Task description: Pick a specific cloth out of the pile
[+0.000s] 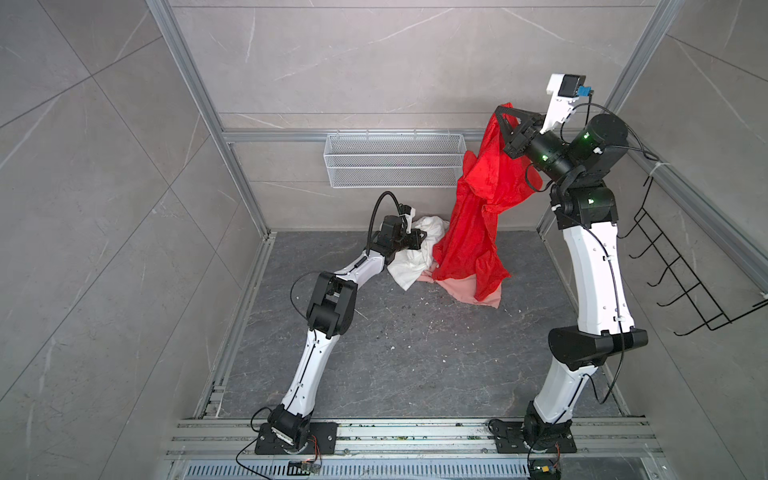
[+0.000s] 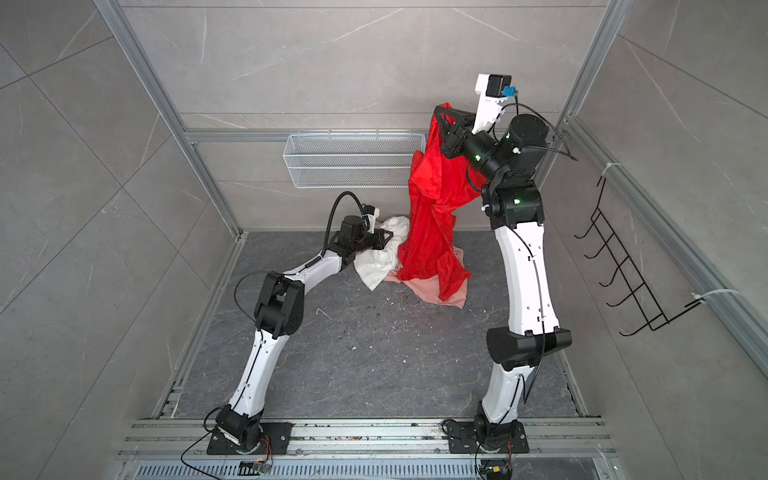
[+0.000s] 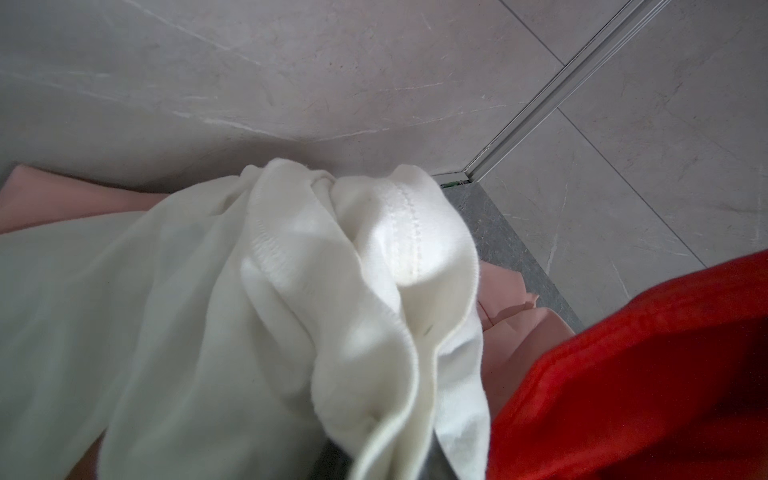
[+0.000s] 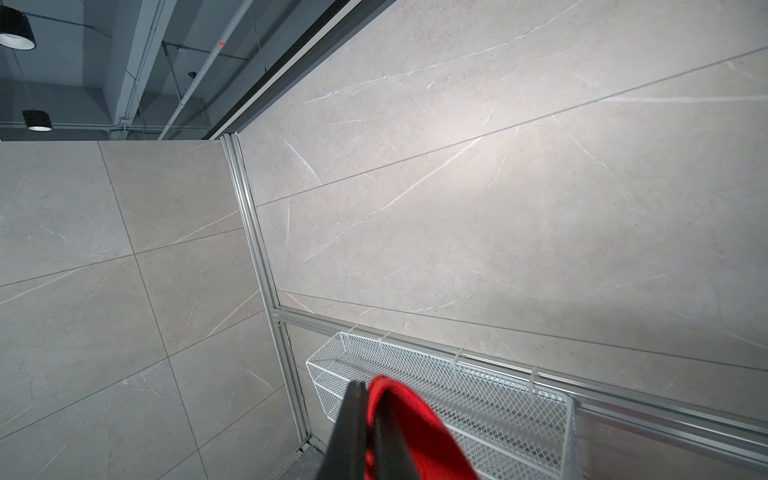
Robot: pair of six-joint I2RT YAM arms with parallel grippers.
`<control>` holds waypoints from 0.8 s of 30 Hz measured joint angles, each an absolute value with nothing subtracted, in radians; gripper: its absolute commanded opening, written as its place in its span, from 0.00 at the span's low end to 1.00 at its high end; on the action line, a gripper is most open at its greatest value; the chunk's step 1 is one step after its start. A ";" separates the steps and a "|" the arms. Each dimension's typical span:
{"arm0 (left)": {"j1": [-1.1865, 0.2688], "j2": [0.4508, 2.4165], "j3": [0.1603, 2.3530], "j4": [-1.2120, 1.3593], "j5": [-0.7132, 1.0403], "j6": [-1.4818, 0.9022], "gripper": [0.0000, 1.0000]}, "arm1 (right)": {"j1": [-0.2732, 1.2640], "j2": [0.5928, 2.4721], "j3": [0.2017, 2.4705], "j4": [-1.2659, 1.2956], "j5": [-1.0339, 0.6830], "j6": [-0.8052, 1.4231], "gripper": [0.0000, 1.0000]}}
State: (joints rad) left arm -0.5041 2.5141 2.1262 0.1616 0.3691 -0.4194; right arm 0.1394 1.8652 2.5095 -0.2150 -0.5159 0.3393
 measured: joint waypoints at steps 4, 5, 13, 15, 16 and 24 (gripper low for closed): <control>-0.511 2.527 2.148 0.143 0.369 -0.419 0.08 | 0.139 1.843 2.503 -0.215 -0.516 0.339 0.00; -0.512 2.527 2.148 0.142 0.369 -0.418 0.14 | 0.139 1.837 2.499 -0.213 -0.516 0.339 0.00; -0.506 2.467 1.988 0.156 0.356 -0.373 0.36 | 0.139 1.822 2.484 -0.215 -0.517 0.336 0.00; -0.500 2.437 1.944 0.156 0.356 -0.363 0.38 | 0.139 1.821 2.479 -0.218 -0.517 0.331 0.00; -0.495 2.418 1.924 0.152 0.356 -0.359 0.40 | 0.139 1.821 2.477 -0.221 -0.517 0.326 0.00; -0.464 2.276 1.871 0.161 0.345 -0.332 0.64 | 0.139 1.770 2.417 -0.231 -0.517 0.316 0.00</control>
